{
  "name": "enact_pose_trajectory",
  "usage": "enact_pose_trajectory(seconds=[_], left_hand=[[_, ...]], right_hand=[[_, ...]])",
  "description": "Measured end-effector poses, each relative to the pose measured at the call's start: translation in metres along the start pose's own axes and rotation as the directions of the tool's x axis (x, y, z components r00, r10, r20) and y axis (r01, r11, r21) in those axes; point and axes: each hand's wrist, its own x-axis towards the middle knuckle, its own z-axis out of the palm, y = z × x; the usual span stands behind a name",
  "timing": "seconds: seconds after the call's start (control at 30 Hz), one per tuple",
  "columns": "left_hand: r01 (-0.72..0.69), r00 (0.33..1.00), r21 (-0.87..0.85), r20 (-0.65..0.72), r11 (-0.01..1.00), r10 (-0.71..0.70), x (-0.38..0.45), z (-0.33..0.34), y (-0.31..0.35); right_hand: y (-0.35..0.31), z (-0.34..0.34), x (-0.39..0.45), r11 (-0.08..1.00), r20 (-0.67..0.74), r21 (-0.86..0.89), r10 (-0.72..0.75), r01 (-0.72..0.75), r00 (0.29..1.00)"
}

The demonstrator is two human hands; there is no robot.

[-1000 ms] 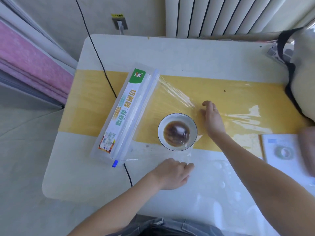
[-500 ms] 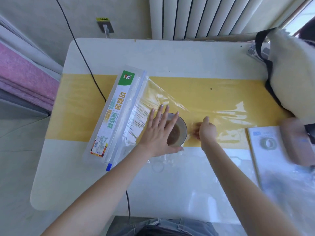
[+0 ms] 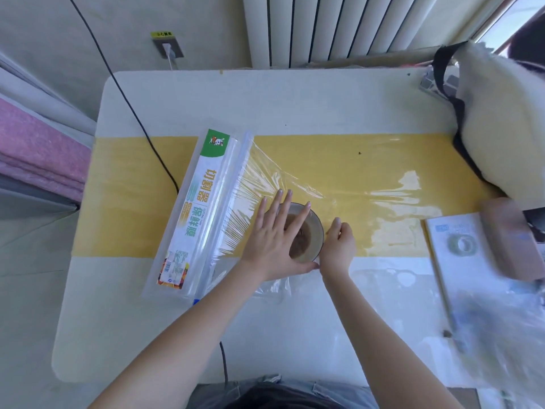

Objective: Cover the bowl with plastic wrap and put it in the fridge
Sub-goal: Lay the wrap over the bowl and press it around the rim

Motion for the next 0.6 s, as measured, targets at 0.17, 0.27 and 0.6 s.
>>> enact_pose_trajectory(seconds=[0.17,0.27,0.6], left_hand=[[-0.001,1.0,-0.012,0.008,1.0,0.001,0.0004,0.0,-0.0021],[0.003,1.0,-0.023,0.002,1.0,-0.002,0.0006,-0.0008,-0.0021],[-0.012,0.999,0.043,0.042,0.999,0.011,0.0,-0.0006,-0.0006]], right_hand=[[0.0051,-0.0031,0.0054,1.0,0.056,-0.008,-0.016,0.016,0.998],[0.008,-0.0026,0.0072,1.0,0.048,-0.019,-0.019,0.02,0.999],[0.0088,0.0012,0.0104,0.904,0.192,-0.394,-0.096,0.166,0.977]])
